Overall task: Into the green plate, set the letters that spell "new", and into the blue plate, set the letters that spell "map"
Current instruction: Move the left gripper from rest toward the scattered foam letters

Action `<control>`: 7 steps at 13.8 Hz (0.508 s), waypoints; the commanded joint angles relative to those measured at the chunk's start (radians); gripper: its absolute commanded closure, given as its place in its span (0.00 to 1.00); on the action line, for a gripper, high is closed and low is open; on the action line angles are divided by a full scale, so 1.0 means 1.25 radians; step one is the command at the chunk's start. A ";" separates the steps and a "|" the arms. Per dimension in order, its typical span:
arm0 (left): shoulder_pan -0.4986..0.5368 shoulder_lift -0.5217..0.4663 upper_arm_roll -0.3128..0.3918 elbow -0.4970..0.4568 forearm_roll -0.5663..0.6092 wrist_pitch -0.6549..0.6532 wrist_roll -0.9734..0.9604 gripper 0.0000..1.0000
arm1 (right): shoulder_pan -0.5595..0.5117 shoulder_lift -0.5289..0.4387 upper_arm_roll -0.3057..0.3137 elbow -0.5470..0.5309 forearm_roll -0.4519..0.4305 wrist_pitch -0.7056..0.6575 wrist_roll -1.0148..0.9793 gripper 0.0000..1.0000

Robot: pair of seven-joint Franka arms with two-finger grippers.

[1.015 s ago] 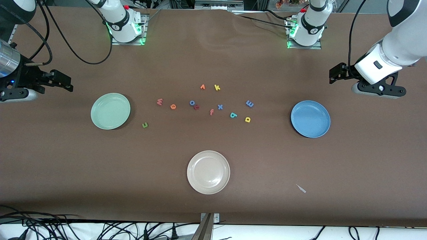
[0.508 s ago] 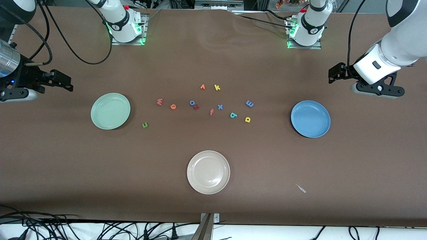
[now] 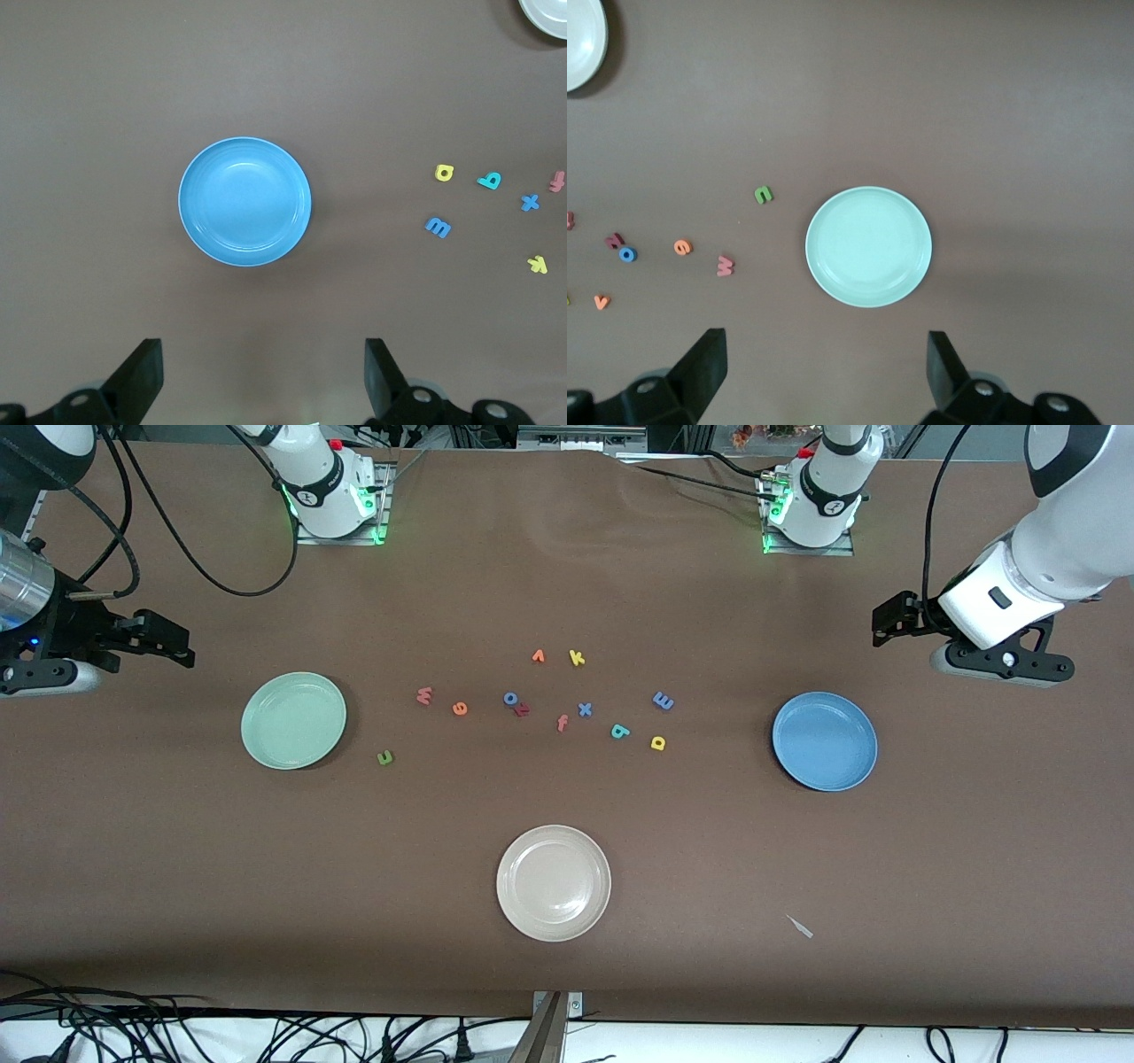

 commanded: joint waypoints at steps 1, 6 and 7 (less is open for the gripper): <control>-0.008 0.003 0.002 0.011 0.019 -0.014 0.004 0.00 | -0.001 -0.016 0.000 -0.015 -0.001 -0.037 0.011 0.00; -0.008 0.003 0.002 0.011 0.019 -0.016 0.004 0.00 | -0.001 -0.015 0.003 -0.015 -0.004 -0.044 0.073 0.00; -0.008 0.003 0.002 0.011 0.019 -0.016 0.004 0.00 | 0.000 -0.015 0.003 -0.015 -0.007 -0.044 0.070 0.00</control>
